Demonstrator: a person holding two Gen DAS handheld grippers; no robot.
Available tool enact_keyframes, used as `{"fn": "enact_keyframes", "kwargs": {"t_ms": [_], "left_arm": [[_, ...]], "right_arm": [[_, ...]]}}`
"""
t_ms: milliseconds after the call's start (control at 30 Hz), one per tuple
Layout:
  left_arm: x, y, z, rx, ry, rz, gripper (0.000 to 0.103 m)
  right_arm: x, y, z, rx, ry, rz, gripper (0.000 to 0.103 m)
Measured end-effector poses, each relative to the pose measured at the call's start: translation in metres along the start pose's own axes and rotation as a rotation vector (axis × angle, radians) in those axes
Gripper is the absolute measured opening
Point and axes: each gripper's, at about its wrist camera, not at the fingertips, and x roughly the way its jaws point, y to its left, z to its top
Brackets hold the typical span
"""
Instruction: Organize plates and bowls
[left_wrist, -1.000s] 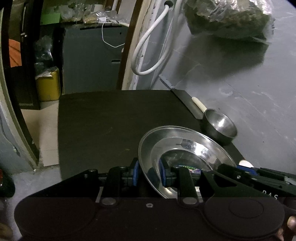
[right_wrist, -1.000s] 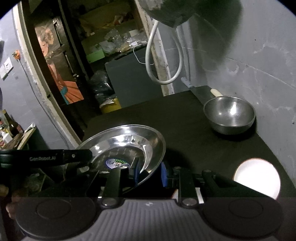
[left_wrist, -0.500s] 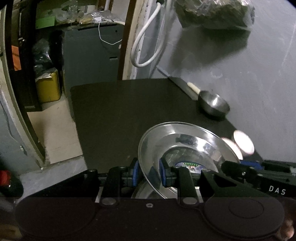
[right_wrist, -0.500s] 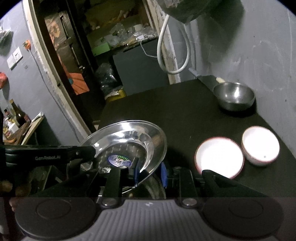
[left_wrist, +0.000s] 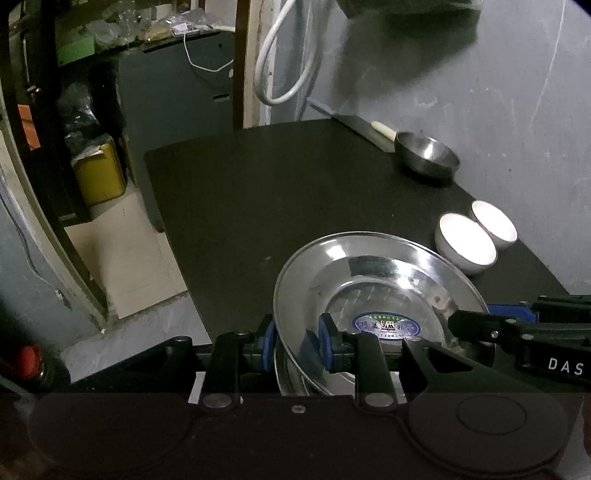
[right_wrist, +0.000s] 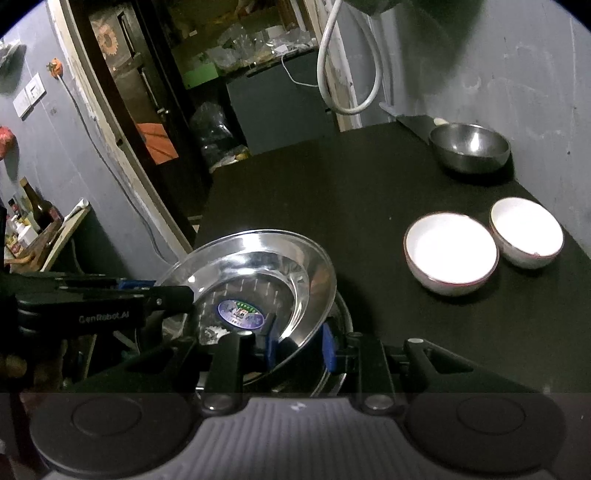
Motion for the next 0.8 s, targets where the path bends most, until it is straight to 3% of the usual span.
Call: {"fn": "enact_keyframes", "kwargs": {"t_ms": [800], "left_arm": [[0.017,-0.022,-0.006,0.102,0.053,0.048,0.031]], "right_arm": [[0.004,0.001,-0.007,-0.021,0.053,-0.009,0.031]]}}
